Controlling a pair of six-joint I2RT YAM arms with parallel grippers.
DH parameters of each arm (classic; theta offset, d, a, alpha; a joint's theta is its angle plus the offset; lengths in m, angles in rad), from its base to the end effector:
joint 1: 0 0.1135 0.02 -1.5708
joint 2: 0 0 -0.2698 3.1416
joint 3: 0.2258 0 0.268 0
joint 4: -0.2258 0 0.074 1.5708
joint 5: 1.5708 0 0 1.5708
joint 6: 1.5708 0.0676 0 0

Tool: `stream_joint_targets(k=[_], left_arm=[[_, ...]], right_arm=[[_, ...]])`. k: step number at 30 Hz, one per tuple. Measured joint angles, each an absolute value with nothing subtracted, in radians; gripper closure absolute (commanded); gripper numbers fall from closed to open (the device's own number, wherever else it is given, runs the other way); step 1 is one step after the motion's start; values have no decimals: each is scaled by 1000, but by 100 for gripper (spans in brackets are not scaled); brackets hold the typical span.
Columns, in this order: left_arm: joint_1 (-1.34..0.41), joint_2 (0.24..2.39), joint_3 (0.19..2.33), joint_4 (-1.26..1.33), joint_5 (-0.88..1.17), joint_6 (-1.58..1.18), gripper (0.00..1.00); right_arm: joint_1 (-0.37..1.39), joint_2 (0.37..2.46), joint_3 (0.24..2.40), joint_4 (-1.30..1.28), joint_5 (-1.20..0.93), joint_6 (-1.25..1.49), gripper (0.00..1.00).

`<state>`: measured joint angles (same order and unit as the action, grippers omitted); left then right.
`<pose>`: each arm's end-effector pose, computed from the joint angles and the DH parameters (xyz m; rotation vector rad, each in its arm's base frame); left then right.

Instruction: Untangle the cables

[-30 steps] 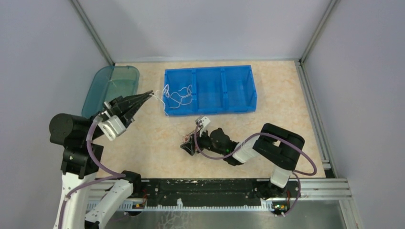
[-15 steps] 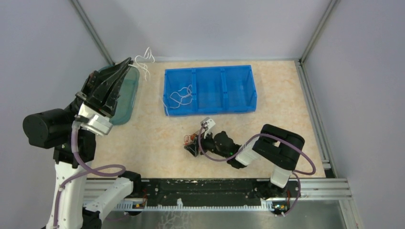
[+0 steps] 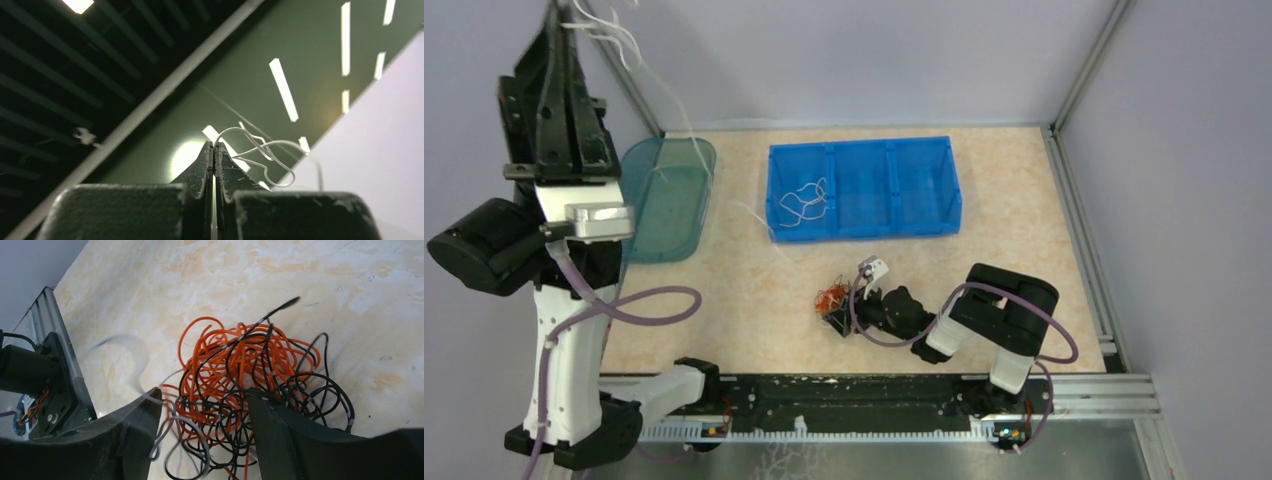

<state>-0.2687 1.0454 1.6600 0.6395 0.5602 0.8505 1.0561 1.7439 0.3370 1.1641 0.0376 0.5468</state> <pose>0.0911 -0.0623 0.6713 0.6404 -0.0339 0.4733 0.1527 0.2648 0.0973 -0.4649 1.9005 1.0741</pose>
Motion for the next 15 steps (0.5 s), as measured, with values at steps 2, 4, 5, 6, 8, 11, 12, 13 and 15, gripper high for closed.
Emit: stream_joint_targets(k=[2, 4, 5, 6, 8, 11, 12, 13, 15], left_arm=[[-269, 1100, 1762, 654, 527, 875, 100], [-269, 1149, 1855, 661, 506, 894, 100], [-269, 1167, 1892, 662, 501, 902, 100], [-269, 1189, 1933, 661, 499, 912, 100], [-269, 1226, 2008, 659, 496, 918, 100], [-269, 1250, 2083, 621, 492, 911, 100], [-269, 1247, 2083, 600, 492, 906, 100], [-269, 1234, 2069, 577, 495, 896, 100], [-269, 1189, 1998, 535, 508, 880, 100]], right_arm=[[1058, 1744, 323, 1175, 45, 549, 32], [1060, 1742, 307, 1185, 53, 551, 30], [1060, 1740, 302, 1185, 56, 551, 30], [1062, 1736, 299, 1181, 60, 551, 29], [1064, 1724, 294, 1176, 66, 551, 29], [1064, 1707, 281, 1170, 74, 551, 28], [1064, 1698, 274, 1164, 77, 551, 27], [1064, 1683, 267, 1155, 79, 551, 27], [1064, 1638, 258, 1126, 82, 551, 25]])
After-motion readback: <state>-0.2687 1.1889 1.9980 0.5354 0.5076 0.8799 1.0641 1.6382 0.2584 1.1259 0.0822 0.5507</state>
